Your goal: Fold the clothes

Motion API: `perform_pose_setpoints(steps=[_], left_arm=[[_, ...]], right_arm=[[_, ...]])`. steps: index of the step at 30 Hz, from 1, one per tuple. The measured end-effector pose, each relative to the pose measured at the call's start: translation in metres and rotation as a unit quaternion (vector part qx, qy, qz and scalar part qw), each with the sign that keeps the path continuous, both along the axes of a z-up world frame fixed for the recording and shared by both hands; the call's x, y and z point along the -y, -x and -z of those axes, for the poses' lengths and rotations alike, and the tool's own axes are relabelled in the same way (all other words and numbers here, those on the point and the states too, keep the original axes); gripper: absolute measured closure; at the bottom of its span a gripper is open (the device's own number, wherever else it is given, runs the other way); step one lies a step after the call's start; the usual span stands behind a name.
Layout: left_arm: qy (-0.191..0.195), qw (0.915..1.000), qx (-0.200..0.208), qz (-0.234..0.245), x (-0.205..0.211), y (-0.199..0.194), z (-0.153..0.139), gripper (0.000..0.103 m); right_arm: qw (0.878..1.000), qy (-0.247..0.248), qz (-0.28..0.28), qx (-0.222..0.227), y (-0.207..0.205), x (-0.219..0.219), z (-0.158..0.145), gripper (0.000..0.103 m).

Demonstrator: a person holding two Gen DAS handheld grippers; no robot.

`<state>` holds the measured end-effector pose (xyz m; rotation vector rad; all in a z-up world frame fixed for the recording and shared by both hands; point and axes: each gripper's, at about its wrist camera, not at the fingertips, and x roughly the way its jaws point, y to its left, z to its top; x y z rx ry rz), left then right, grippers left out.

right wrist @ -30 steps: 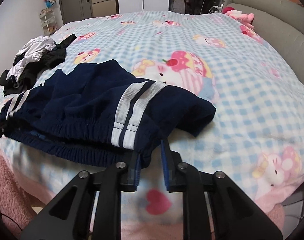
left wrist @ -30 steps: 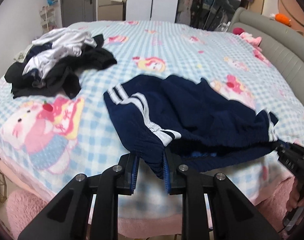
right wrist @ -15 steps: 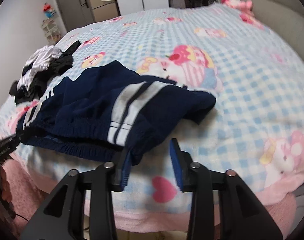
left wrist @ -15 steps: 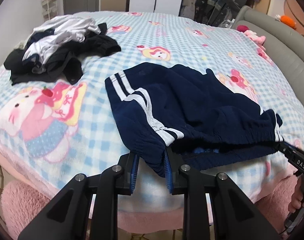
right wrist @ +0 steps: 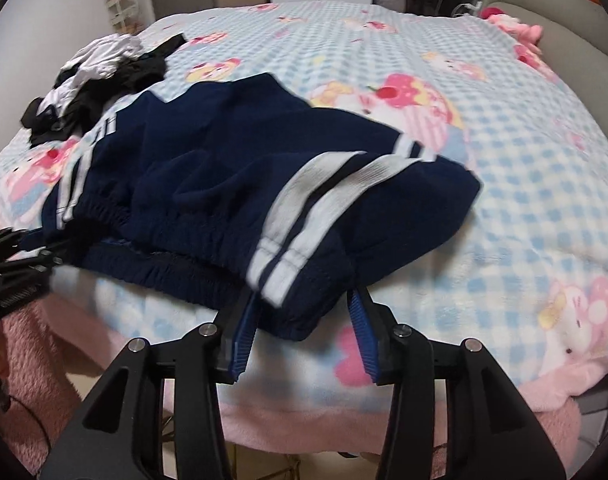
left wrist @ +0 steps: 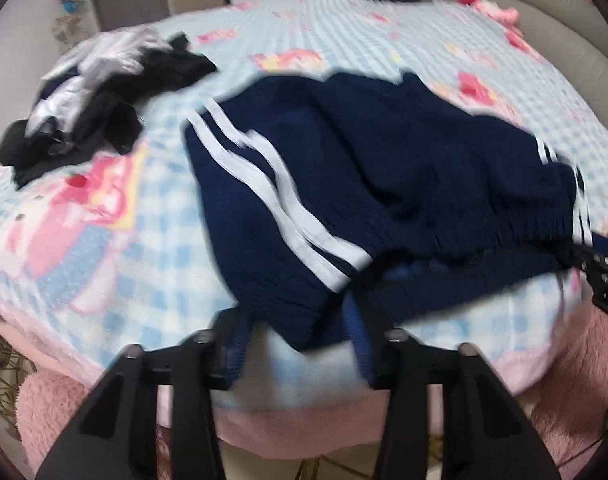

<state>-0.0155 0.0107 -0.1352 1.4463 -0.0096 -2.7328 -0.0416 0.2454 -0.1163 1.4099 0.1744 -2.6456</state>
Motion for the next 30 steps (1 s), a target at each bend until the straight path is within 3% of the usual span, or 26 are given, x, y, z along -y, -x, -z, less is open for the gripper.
perform_pose_setpoints(steps=[3,6,10,17,25,30], left_arm=[[-0.023,0.9987,-0.042,-0.018,0.009,-0.003,-0.022,0.071],[-0.027,0.9982,-0.049,-0.024,0.01,-0.003,-0.03,0.072],[-0.066,0.9975,-0.016,-0.016,0.011,-0.004,-0.025,0.075],[-0.107,0.994,0.02,-0.016,0.009,-0.018,-0.018,0.076],[-0.107,0.9938,0.025,0.017,0.013,-0.025,-0.026,0.077],[-0.105,0.9929,0.052,0.019,0.012,-0.02,-0.007,0.076]], right_arm=[[0.999,0.024,0.025,-0.007,-0.001,-0.018,-0.009,0.071],[0.998,0.046,0.038,0.004,-0.001,-0.027,-0.012,0.072],[0.999,0.039,0.025,0.017,-0.009,-0.026,-0.012,0.081],[0.999,0.041,0.014,0.022,-0.026,-0.031,-0.015,0.081],[1.0,0.023,0.008,0.017,-0.037,-0.028,-0.028,0.081],[0.999,0.024,0.01,0.039,-0.037,-0.03,-0.01,0.081]])
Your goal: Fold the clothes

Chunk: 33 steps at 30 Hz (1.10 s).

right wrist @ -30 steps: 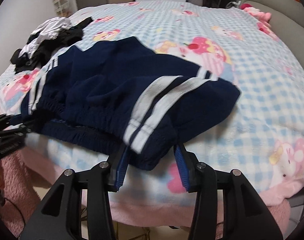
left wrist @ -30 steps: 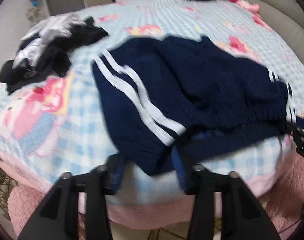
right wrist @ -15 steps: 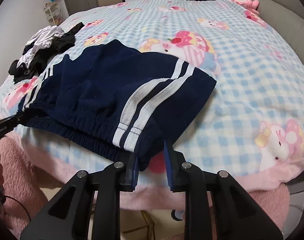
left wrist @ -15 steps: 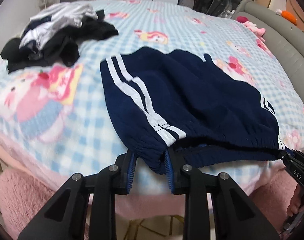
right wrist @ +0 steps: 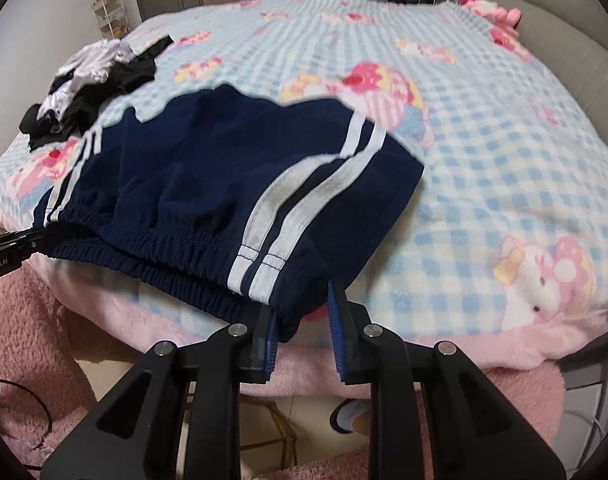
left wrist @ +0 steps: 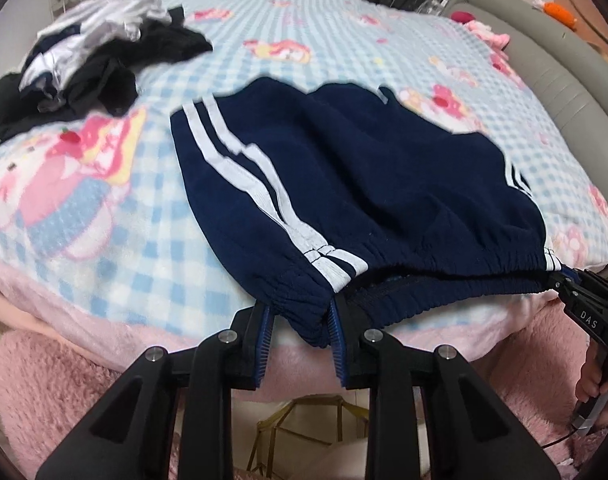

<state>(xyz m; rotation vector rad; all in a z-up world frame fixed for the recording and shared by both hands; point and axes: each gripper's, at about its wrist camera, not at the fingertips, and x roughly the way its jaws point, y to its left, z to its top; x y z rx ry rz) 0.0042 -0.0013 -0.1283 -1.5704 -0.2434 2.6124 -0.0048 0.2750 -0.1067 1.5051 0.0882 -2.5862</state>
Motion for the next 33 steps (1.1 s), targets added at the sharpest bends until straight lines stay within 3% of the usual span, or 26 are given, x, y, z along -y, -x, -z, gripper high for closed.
perform_pose_setpoints(steps=[7,13,16,20,24,26,29,31,33], left_arm=[[-0.004,0.9997,-0.005,0.023,-0.014,0.042,-0.004,0.077],[0.037,0.997,-0.063,0.025,-0.034,0.119,-0.062,0.084],[0.045,0.9938,-0.096,0.032,-0.045,0.156,-0.104,0.084],[0.045,0.9849,-0.165,0.027,-0.041,0.188,-0.18,0.085],[0.042,0.9675,-0.248,0.024,-0.034,0.19,-0.252,0.085],[0.041,0.9587,-0.28,0.026,-0.031,0.183,-0.276,0.085],[0.039,0.9566,-0.287,0.036,-0.029,0.172,-0.277,0.085],[0.04,0.9655,-0.254,0.041,-0.031,0.169,-0.243,0.085],[0.041,0.9734,-0.221,0.046,-0.033,0.165,-0.209,0.085]], right_arm=[[0.999,0.027,0.002,0.027,0.041,-0.01,0.014,0.082],[0.998,0.057,0.013,0.015,0.116,-0.017,-0.014,0.086],[0.998,0.05,0.017,-0.022,0.153,-0.016,-0.056,0.087],[0.993,0.051,0.026,-0.102,0.187,-0.018,-0.139,0.087],[0.975,0.066,0.037,-0.209,0.185,-0.027,-0.229,0.086],[0.964,0.068,0.041,-0.256,0.174,-0.03,-0.257,0.086],[0.955,0.058,0.043,-0.288,0.155,-0.026,-0.264,0.086],[0.957,0.046,0.044,-0.282,0.144,-0.022,-0.247,0.085],[0.966,0.037,0.046,-0.252,0.135,-0.017,-0.207,0.085]])
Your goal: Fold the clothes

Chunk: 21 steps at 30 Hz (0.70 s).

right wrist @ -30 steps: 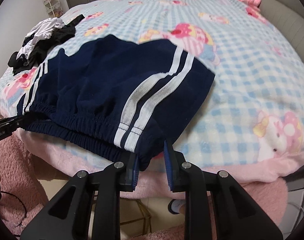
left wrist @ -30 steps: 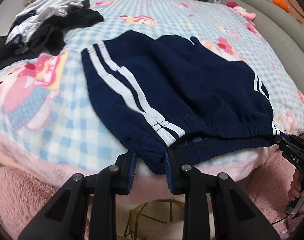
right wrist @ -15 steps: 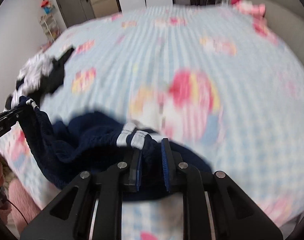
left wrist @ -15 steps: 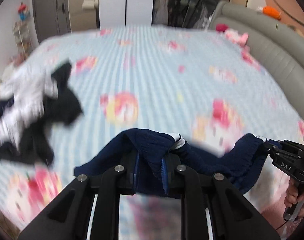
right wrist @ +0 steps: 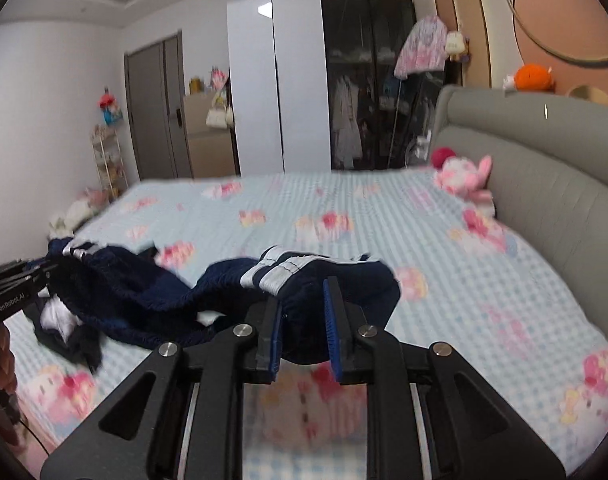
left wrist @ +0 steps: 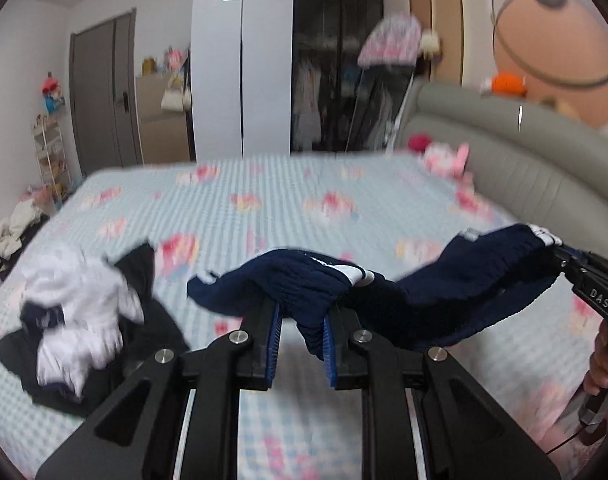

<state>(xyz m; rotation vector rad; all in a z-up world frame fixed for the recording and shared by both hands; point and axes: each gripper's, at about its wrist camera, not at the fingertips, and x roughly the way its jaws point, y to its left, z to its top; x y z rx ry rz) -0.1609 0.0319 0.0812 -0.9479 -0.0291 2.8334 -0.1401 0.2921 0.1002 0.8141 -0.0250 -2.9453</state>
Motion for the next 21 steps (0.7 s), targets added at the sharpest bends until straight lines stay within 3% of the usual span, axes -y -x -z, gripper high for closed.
perform_pose_setpoints(steps=[2,4,7,9,12,21], left_arm=[[0.002,0.9992,0.04,0.001,-0.002,-0.003,0.038,0.085],[-0.003,0.9944,0.105,-0.008,0.0,-0.006,0.097,0.085],[-0.003,0.9806,0.195,-0.023,0.001,-0.016,0.179,0.085],[-0.006,0.9738,0.226,-0.03,0.003,-0.027,0.21,0.085],[-0.016,0.9746,0.221,-0.033,0.005,-0.041,0.221,0.085],[-0.022,0.979,0.201,-0.027,0.011,-0.053,0.209,0.085]], right_arm=[[0.999,-0.002,0.003,0.047,-0.007,0.003,0.049,0.085],[0.993,0.003,0.008,0.114,-0.014,0.0,0.107,0.085],[0.978,0.014,0.023,0.207,-0.024,-0.006,0.192,0.085],[0.97,0.013,0.03,0.242,-0.031,-0.011,0.229,0.085],[0.97,0.008,0.035,0.24,-0.041,-0.012,0.242,0.085],[0.976,0.004,0.038,0.215,-0.053,-0.012,0.229,0.086]])
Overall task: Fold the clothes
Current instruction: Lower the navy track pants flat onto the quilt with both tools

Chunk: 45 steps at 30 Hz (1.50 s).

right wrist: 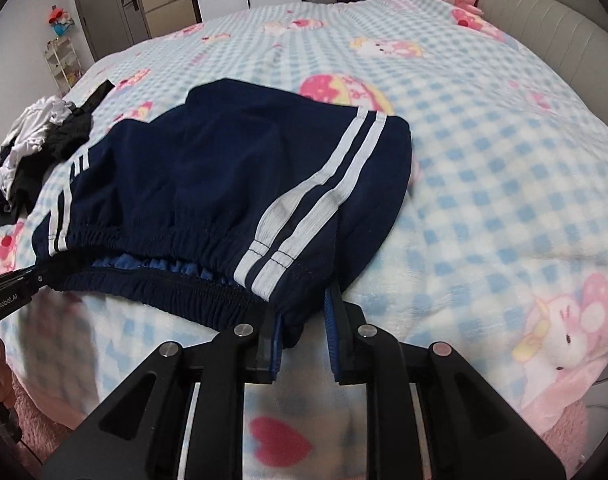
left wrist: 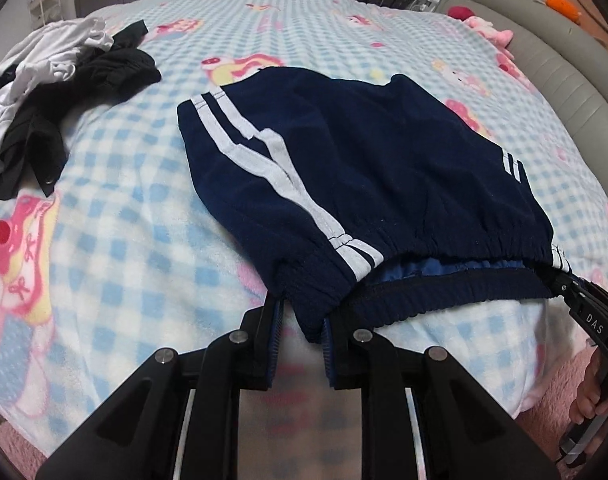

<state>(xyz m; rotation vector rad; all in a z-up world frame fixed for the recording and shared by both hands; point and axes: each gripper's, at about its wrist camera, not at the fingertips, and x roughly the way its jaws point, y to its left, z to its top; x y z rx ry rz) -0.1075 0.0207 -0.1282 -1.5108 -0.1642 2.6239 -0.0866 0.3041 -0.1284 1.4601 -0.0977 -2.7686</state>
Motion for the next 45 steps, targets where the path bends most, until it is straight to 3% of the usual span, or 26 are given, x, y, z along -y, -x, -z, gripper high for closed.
perform_pose_setpoints(steps=[4,12,21,25,28,29,36,40,43,45], left_arm=[[0.015,0.9997,-0.011,0.013,-0.001,-0.013,-0.002,0.085],[0.008,0.9995,-0.019,0.022,0.004,-0.043,0.003,0.085],[0.003,0.9998,-0.007,0.021,0.007,-0.046,0.008,0.082],[-0.009,0.9996,-0.017,0.023,0.013,-0.047,-0.001,0.078],[-0.007,0.9989,-0.039,0.024,0.017,-0.054,-0.016,0.064],[-0.003,0.9985,-0.048,0.026,0.018,-0.058,-0.02,0.059],[0.007,0.9931,-0.095,0.068,0.005,-0.065,-0.038,0.059],[0.036,0.9911,-0.074,0.104,-0.022,-0.045,-0.026,0.059],[0.087,0.9891,-0.029,0.115,-0.043,-0.038,-0.011,0.059],[0.114,0.9865,-0.005,0.118,-0.052,-0.033,-0.002,0.059]], right_arm=[[1.0,0.008,-0.001,0.0,-0.013,-0.004,-0.001,0.086],[0.998,0.055,0.012,0.014,-0.039,-0.007,-0.004,0.086],[1.0,0.01,0.002,0.022,-0.054,0.006,0.008,0.085],[1.0,-0.001,0.008,-0.003,-0.062,0.004,-0.004,0.071],[1.0,-0.007,0.012,-0.02,-0.07,-0.001,-0.014,0.061],[1.0,-0.009,0.013,-0.026,-0.073,-0.003,-0.017,0.061],[0.998,-0.046,-0.015,-0.036,-0.088,0.001,-0.03,0.057],[0.996,-0.063,-0.008,-0.058,-0.091,0.005,-0.03,0.057],[0.994,-0.046,0.017,-0.102,-0.096,-0.002,-0.044,0.057],[0.994,-0.026,0.001,-0.104,-0.088,-0.004,-0.05,0.057]])
